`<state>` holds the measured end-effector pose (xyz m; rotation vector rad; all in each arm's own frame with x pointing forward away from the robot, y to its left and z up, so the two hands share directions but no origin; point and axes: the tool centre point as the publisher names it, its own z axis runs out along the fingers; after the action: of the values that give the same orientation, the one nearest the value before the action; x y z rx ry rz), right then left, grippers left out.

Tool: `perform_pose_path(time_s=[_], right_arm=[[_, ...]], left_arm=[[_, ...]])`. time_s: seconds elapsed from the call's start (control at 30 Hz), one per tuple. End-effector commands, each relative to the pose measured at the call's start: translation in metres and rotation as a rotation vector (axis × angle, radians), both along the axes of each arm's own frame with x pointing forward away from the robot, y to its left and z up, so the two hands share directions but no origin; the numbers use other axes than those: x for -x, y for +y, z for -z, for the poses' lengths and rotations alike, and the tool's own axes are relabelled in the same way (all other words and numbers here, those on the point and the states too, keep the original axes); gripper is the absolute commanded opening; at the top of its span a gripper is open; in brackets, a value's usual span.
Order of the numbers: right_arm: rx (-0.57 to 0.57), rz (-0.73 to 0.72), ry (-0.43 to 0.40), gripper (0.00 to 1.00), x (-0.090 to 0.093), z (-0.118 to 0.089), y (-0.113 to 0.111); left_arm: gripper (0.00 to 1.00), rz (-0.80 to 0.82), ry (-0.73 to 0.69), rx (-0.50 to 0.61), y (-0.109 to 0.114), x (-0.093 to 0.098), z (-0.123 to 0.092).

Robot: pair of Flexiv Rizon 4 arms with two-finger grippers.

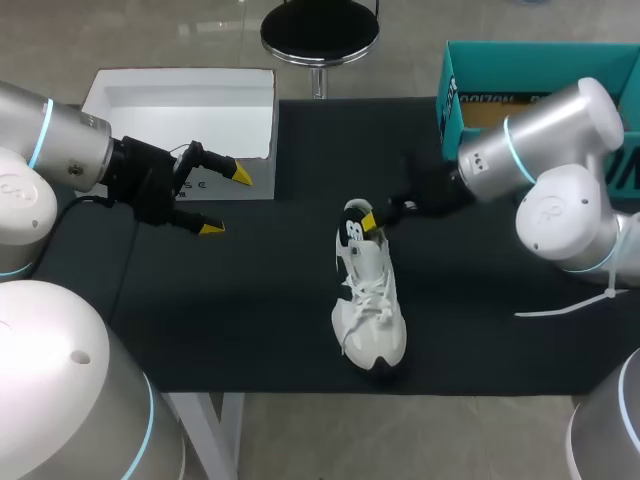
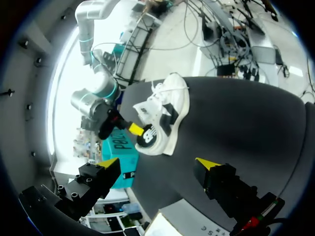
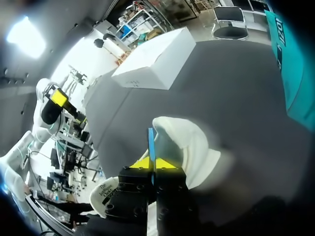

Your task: Take the shoe out of the shoebox, open the shoe tongue, remove and reinsert the insole, then place the shoe into the shoebox

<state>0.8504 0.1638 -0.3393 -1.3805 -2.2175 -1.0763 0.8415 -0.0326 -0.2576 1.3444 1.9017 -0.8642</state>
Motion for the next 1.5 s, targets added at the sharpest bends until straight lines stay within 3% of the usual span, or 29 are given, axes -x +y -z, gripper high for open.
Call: perform_pose_path(time_s=[0.03, 0.43, 0.57, 0.63, 0.67, 0.7, 1.2, 1.5], right_arm=[[-0.001, 0.002, 0.01, 0.0, 0.007, 0.006, 0.002], [0.002, 0.015, 0.064, 0.0, 0.039, 0.016, -0.003], [0.009, 0.013, 0.073, 0.0, 0.041, 0.016, -0.005], [0.009, 0.016, 0.072, 0.21, 0.04, 0.015, -0.006], [0.009, 0.016, 0.068, 0.56, 0.038, 0.013, -0.007], [0.011, 0.016, 0.062, 1.0, 0.036, 0.011, -0.006], [0.057, 0.029, -0.013, 1.0, 0.002, -0.008, -0.012], [0.294, 0.109, -0.038, 1.0, -0.018, -0.046, -0.033]], left_arm=[[1.0, -0.002, -0.001, -0.004, -0.001, 0.0, 0.0], [1.0, -0.002, -0.001, -0.004, -0.001, 0.0, 0.0], [1.0, -0.002, -0.001, -0.004, -0.001, 0.0, 0.0], [1.0, -0.002, -0.001, -0.004, -0.001, 0.0, 0.0], [1.0, -0.002, -0.001, -0.004, -0.001, 0.0, 0.0], [1.0, -0.002, -0.001, -0.004, -0.001, 0.0, 0.0], [1.0, -0.002, -0.001, -0.004, -0.001, 0.0, 0.0], [1.0, -0.002, -0.001, -0.004, -0.001, 0.0, 0.0]])
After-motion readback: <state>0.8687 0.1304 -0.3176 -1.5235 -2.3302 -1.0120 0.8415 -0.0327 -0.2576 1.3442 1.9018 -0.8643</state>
